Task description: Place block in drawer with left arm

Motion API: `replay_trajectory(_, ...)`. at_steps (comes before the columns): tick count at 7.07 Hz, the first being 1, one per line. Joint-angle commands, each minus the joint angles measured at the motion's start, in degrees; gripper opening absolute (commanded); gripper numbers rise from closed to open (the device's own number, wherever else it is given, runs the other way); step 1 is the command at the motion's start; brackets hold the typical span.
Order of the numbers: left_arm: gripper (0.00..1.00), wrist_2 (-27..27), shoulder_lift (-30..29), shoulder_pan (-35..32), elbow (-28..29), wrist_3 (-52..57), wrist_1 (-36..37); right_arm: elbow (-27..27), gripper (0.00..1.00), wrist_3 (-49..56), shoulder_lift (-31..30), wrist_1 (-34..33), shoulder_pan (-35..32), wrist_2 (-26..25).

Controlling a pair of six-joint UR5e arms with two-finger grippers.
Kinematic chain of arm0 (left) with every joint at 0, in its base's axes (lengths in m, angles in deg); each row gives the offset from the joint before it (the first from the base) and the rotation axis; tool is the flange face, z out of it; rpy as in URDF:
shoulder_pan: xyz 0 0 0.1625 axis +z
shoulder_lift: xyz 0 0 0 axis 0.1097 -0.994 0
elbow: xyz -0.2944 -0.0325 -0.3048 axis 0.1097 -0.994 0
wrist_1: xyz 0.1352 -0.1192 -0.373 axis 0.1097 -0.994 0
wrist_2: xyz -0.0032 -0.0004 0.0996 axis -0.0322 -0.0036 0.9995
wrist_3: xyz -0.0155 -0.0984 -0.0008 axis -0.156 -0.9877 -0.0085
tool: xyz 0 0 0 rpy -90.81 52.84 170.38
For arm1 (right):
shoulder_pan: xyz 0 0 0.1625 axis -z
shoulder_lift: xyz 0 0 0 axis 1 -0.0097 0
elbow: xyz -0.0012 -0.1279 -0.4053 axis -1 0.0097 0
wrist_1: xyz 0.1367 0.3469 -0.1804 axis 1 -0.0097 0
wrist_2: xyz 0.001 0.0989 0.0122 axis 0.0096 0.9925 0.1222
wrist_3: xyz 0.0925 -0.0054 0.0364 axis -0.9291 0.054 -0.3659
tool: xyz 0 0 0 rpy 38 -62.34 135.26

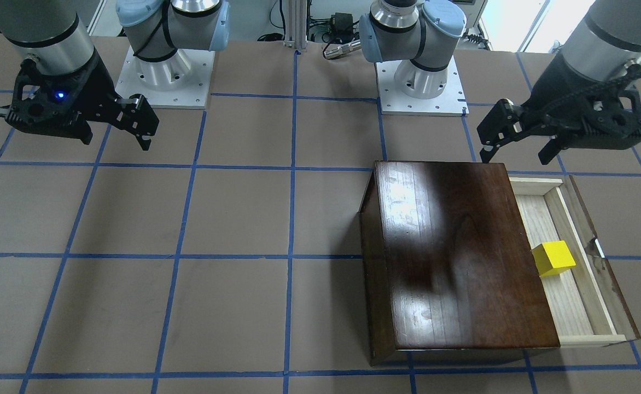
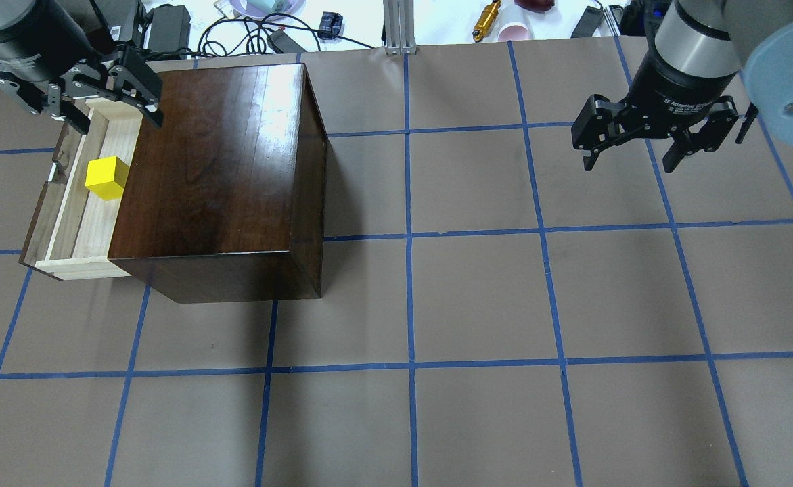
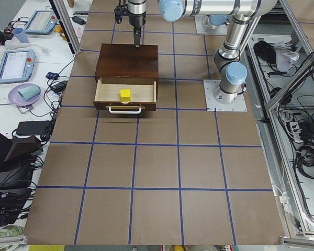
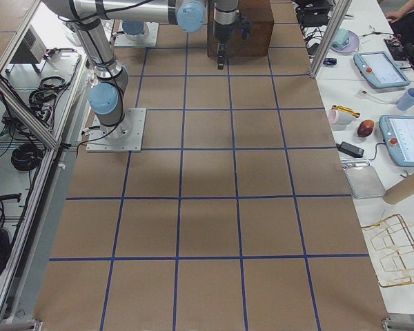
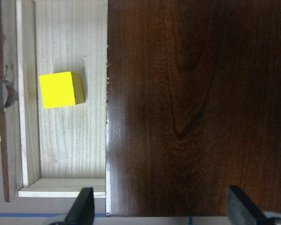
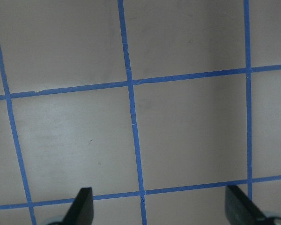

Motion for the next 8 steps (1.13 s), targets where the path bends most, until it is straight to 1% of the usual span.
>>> replay_trajectory(1,1.00,-0.1,-0.5,-4.4,-0.1,-4.0,-0.2,0.0,1.00,0.0,0.0,0.0,0.0,0.0)
replay_trajectory(2,1.00,-0.7,-0.6,-4.9,-0.1,-4.0,-0.1,0.0,1.00,0.0,0.0,0.0,0.0,0.0)
replay_trajectory(8,1.00,-0.1,-0.4,-4.9,0.0,-4.0,-0.2,0.0,1.00,0.0,0.0,0.0,0.0,0.0)
